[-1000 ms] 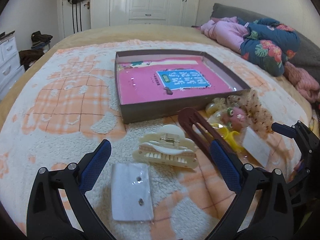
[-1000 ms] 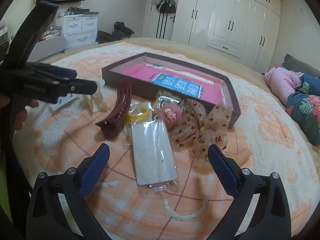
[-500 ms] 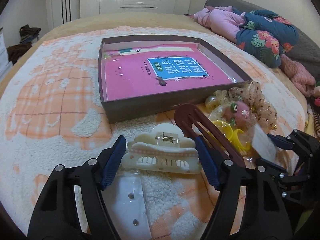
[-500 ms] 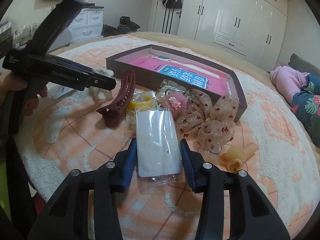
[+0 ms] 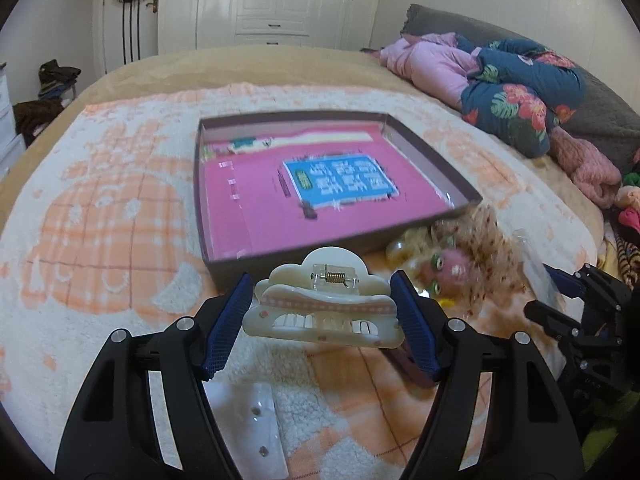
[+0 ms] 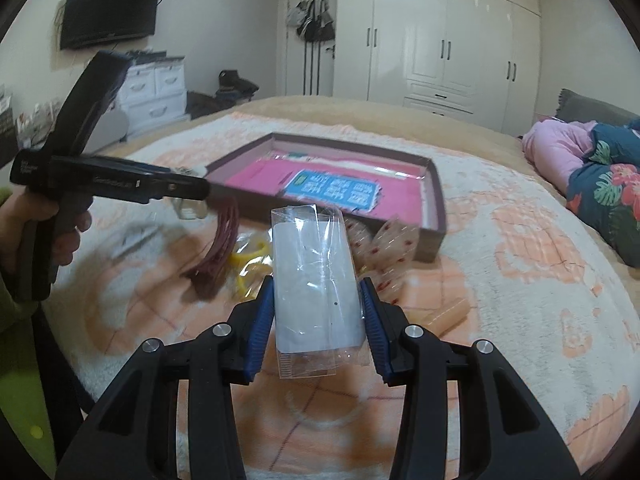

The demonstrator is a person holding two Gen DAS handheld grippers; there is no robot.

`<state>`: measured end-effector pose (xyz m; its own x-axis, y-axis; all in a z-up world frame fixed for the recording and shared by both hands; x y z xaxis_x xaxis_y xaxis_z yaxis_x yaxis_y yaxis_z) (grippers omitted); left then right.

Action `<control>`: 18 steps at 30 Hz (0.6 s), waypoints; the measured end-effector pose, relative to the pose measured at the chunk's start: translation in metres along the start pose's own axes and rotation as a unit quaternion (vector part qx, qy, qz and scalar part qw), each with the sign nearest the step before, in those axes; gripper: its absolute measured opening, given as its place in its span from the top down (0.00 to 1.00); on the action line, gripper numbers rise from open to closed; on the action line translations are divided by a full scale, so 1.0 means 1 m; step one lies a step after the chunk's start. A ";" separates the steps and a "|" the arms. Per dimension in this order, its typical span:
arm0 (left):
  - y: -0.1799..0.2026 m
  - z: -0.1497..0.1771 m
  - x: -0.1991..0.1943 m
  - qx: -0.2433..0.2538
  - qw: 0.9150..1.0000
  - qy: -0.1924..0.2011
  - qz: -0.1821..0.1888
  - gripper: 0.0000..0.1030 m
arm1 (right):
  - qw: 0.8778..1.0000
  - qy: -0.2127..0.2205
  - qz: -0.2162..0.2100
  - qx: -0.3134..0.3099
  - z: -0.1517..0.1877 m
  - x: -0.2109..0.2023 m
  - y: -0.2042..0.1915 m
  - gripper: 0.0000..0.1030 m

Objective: Organize jewelry
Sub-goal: 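Close the left gripper on the cream claw clip while the right gripper closes on the clear bag, then carry the claw clip with the left tool over the pink box while the right carries the bag there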

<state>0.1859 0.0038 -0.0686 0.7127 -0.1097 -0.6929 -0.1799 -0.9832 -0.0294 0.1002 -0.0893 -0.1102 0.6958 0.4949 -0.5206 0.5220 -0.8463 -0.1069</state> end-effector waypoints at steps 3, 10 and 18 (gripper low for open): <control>-0.002 -0.011 0.000 -0.006 1.000 0.012 -0.011 0.40 | 1.000 0.014 0.011 0.001 -0.009 -0.006 0.010 0.61; -0.010 -0.030 0.010 -0.045 0.999 0.025 -0.012 0.40 | 0.999 0.029 0.041 -0.003 -0.033 -0.005 0.034 0.61; -0.023 -0.050 0.034 -0.068 0.997 0.020 -0.026 0.40 | 0.999 0.028 0.043 0.006 -0.060 0.008 0.054 0.61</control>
<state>0.2481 0.0151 -0.0552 0.7455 -0.0610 -0.6637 -0.0510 -0.9981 0.0346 0.1631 -0.1190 -0.0689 0.7644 0.4301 -0.4803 0.4529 -0.8884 -0.0748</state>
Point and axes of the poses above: each gripper's, at about its wrist camera, not at the fingertips, and x roughly the way its jaws point, y to its right, z to its underside, the point moved 4 cm from there along x, roughly the way its jaws point, and after that the axes turned 13 degrees about -z, right-handed, at the moved point
